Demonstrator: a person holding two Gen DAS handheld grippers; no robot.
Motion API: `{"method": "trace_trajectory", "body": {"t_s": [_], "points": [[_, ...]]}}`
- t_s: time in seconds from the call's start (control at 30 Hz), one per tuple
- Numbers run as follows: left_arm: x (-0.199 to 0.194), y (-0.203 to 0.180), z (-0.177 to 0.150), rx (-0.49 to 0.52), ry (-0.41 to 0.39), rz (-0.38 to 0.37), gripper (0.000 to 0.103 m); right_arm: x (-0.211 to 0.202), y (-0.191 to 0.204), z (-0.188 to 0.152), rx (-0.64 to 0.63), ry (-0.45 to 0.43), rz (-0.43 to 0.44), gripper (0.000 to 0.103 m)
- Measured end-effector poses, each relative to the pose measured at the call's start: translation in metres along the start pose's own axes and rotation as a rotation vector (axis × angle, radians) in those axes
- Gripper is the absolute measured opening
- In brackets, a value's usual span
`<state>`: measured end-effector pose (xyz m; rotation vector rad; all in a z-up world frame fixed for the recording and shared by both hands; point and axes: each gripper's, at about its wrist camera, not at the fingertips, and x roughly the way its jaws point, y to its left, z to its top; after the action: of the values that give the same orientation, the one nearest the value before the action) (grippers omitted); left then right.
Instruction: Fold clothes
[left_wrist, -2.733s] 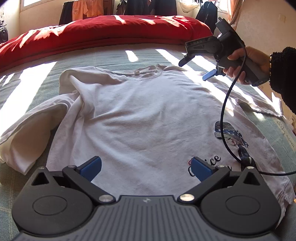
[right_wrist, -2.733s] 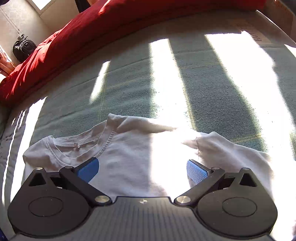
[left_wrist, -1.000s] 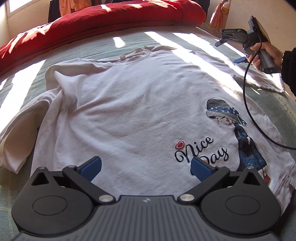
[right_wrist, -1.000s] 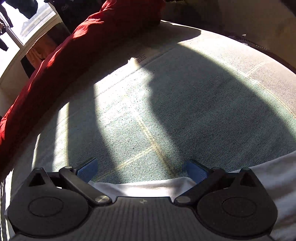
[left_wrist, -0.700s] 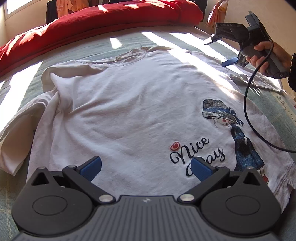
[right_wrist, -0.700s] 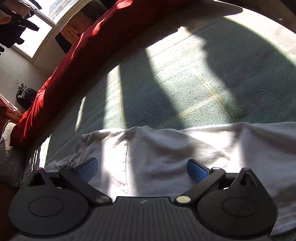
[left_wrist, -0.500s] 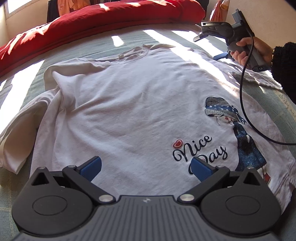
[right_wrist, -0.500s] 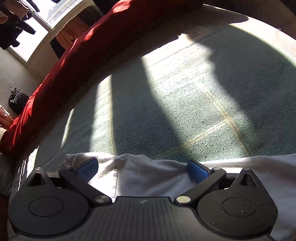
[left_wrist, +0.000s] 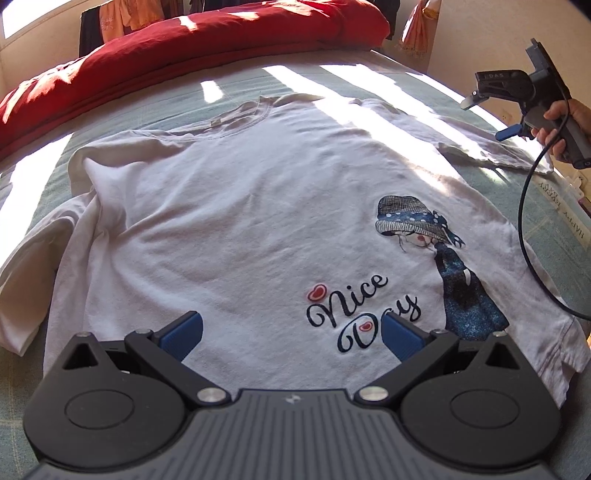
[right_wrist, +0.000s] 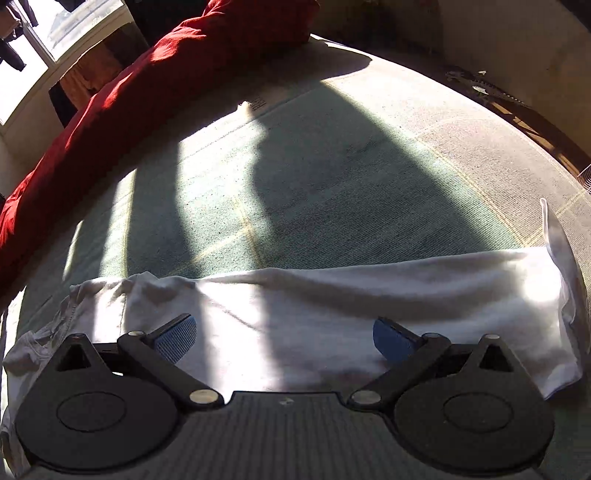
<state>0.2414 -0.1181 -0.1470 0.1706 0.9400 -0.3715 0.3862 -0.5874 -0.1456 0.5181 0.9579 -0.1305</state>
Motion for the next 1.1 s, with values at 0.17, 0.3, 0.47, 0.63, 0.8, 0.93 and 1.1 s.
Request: {"method": "trace_trajectory", "body": {"t_s": [0.17, 0.3, 0.47, 0.63, 0.8, 0.93, 1.1], "points": [[0.002, -0.01, 0.005, 0.028, 0.016, 0.015, 0.102, 0.015, -0.038, 0.003, 0.056, -0.086, -0.037, 0.103], [0.001, -0.015, 0.009, 0.041, 0.016, 0.024, 0.102, 0.009, -0.055, 0.016, 0.029, -0.101, -0.105, 0.103], [0.0, -0.026, 0.013, 0.067, 0.016, 0.015, 0.102, -0.021, -0.099, 0.019, 0.047, -0.117, -0.225, 0.103], [-0.003, -0.042, 0.018, 0.104, 0.008, -0.004, 0.102, -0.056, -0.153, 0.017, 0.198, -0.165, -0.24, 0.103], [-0.005, -0.055, 0.022, 0.134, 0.007, -0.009, 0.102, -0.062, -0.134, 0.014, 0.151, -0.148, -0.116, 0.103], [-0.005, -0.061, 0.023, 0.157, 0.009, -0.009, 0.102, -0.033, -0.094, 0.009, 0.011, -0.086, -0.187, 0.103], [0.002, -0.061, 0.024, 0.162, 0.03, 0.004, 0.102, 0.015, -0.062, 0.007, -0.113, -0.044, -0.328, 0.103]]}}
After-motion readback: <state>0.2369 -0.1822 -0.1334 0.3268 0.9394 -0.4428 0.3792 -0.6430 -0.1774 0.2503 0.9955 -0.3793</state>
